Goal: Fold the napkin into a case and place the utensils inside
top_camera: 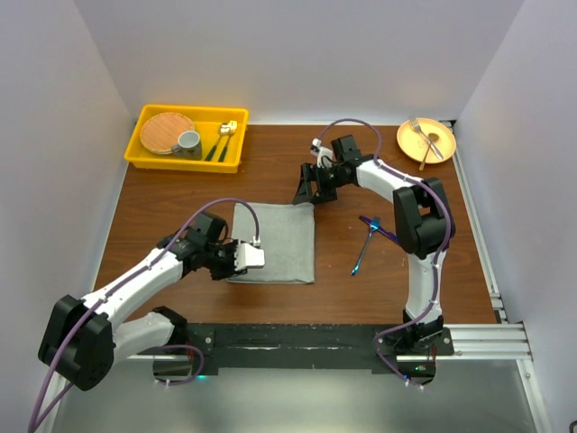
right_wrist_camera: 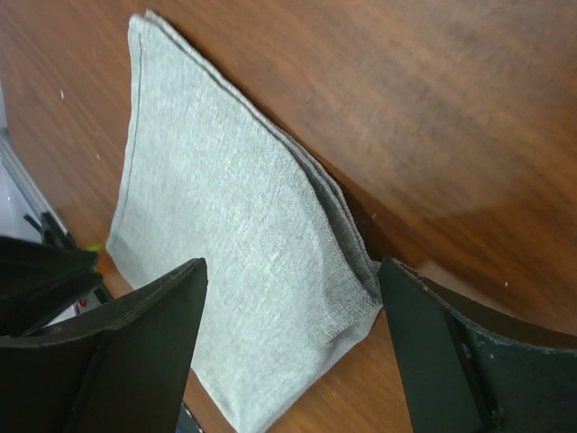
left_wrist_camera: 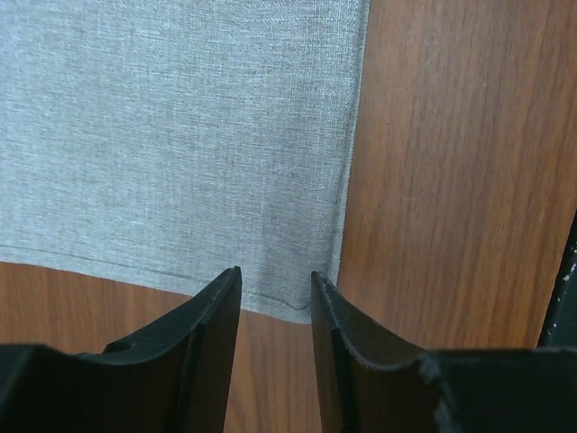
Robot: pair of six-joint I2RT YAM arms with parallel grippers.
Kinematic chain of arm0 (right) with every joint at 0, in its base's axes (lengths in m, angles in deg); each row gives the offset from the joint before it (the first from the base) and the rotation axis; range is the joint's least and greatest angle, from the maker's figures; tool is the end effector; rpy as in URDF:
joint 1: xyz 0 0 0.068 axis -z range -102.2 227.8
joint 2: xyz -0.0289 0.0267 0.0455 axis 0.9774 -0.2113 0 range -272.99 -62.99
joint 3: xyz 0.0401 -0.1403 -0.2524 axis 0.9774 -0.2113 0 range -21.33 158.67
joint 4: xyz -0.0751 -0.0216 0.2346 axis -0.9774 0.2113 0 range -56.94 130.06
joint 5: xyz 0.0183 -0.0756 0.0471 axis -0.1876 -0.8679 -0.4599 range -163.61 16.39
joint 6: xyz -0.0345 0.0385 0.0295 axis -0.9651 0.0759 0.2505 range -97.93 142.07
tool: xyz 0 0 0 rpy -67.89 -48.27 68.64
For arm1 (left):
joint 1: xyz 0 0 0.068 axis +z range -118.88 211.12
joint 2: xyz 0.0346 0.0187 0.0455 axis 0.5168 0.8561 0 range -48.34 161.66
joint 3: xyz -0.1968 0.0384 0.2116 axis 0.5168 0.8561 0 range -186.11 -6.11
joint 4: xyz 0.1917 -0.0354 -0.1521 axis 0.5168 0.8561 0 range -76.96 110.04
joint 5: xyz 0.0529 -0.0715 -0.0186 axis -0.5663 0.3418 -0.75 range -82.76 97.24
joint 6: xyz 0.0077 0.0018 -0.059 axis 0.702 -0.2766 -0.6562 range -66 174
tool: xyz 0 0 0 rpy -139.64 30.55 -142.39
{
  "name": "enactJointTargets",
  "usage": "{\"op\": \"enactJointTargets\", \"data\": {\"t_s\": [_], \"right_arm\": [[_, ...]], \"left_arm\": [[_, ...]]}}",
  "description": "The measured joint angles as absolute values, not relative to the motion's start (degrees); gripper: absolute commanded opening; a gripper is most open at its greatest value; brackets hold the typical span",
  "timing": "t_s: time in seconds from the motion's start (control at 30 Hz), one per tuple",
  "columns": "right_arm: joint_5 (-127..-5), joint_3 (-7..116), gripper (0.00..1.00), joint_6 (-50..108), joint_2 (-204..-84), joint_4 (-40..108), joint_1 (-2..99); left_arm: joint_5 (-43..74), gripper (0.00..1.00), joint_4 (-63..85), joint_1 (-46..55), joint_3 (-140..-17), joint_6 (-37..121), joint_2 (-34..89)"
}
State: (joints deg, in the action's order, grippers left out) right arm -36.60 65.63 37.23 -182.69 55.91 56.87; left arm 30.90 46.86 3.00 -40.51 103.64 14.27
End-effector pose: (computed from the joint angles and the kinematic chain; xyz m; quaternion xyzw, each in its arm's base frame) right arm 0.4087 0.1845 0.1960 -0.1393 0.9000 0.3752 0.1728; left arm 0.1451 -0.0974 0.2086 0.6348 0.7082 -0.1513 0.2695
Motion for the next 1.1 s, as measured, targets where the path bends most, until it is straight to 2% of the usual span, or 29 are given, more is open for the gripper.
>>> {"op": "enactJointTargets", "data": {"t_s": [0.2,0.33,0.43,0.53,0.57,0.63,0.77,0.9,1.1], "right_arm": [[-35.2,64.0,0.76,33.7,-179.7,60.5,56.9],[-35.1,62.5,0.75,31.5,-175.8,63.0,56.9],[-35.1,62.2,0.75,30.5,-173.9,63.8,56.9],[-35.3,62.2,0.73,29.6,-173.4,64.7,56.9],[-35.4,62.1,0.73,29.5,-173.4,65.0,56.9],[-35.3,61.6,0.71,29.3,-173.4,65.8,56.9],[-34.5,59.9,0.65,29.9,-173.1,65.6,56.9],[-32.0,56.4,0.61,32.0,-171.4,64.9,56.3],[-28.0,49.1,0.59,36.2,-167.6,61.1,52.8]], "left_arm": [[30.8,0.45,46.1,2.7,-38.1,103.7,14.1],[30.3,0.42,45.1,1.8,-36.3,104.4,13.8],[29.0,0.38,44.0,0.7,-34.2,104.8,12.9],[27.3,0.29,43.1,-0.6,-32.2,105.3,11.8],[26.7,0.22,42.5,-1.3,-31.5,105.6,11.4],[25.6,0.18,41.6,-2.5,-30.7,105.7,10.5],[23.1,0.01,39.5,-5.3,-29.5,105.9,9.6],[21.0,0.00,37.4,-7.7,-28.6,105.9,9.1],[19.6,0.00,36.1,-9.1,-28.0,106.6,8.9]]}}
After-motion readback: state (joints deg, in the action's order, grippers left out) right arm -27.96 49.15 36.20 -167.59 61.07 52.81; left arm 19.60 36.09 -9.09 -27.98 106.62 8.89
